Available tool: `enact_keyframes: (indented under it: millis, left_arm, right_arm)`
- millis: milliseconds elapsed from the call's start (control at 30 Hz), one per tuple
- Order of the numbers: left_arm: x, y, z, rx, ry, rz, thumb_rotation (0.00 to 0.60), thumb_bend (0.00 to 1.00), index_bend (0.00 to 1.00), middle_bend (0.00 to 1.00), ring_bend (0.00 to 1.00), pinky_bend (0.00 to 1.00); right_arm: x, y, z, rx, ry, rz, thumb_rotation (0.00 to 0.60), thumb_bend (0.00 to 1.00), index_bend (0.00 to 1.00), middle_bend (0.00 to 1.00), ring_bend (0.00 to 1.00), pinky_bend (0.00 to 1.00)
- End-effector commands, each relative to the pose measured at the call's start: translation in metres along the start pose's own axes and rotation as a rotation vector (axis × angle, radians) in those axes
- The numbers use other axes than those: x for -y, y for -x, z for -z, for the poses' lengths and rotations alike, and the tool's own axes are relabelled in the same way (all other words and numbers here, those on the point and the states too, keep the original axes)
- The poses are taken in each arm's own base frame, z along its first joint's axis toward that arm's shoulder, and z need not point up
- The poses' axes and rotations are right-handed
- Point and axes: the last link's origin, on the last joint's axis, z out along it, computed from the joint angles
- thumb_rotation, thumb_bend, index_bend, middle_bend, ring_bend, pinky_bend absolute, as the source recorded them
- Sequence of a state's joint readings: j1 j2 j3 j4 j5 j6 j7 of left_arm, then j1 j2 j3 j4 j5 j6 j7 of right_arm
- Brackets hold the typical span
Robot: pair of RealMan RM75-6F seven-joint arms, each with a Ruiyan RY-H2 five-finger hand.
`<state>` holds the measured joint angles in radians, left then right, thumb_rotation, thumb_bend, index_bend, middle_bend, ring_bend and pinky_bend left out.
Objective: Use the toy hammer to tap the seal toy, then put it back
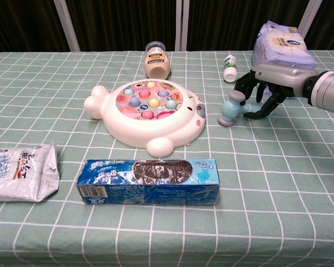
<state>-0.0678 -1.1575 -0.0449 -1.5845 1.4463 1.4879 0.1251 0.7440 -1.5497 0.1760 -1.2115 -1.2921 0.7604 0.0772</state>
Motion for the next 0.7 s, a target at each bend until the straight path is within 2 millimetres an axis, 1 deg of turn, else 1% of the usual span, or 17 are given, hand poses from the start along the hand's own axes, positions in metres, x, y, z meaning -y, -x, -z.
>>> enact_keyframes:
  millis: [33,133,333,500,700]
  left_arm:
    - [-0.0001,0.0001,0.0003,0.000,0.000,-0.001,0.600,0.01,0.10,0.13,0.02,0.00]
    - [-0.0002,0.0003,0.0008,-0.001,0.000,-0.001,0.600,0.01,0.10,0.13,0.02,0.00]
    - [0.0005,0.0009,0.0018,-0.001,-0.003,-0.001,0.600,0.01,0.10,0.13,0.02,0.00]
    - [0.0012,0.0015,0.0021,-0.001,-0.006,0.001,0.600,0.01,0.10,0.13,0.02,0.00]
    - [0.0023,0.0031,0.0030,0.005,-0.011,0.003,0.600,0.01,0.10,0.13,0.02,0.00]
  right_arm:
    - [0.0001,0.0010,-0.0003,-0.001,-0.003,-0.008,0.600,0.24,0.47,0.45,0.31,0.39]
    - [-0.0001,0.0022,-0.0008,-0.001,-0.007,-0.012,0.600,0.26,0.49,0.46,0.33,0.42]
    - [-0.0005,0.0032,-0.0026,0.000,-0.009,-0.020,0.600,0.26,0.51,0.47,0.34,0.43]
    - [-0.0004,0.0036,-0.0042,-0.004,-0.010,-0.024,0.600,0.29,0.53,0.49,0.36,0.46]
    - [-0.0013,0.0022,-0.0053,-0.020,-0.015,-0.030,0.600,0.37,0.59,0.53,0.41,0.55]
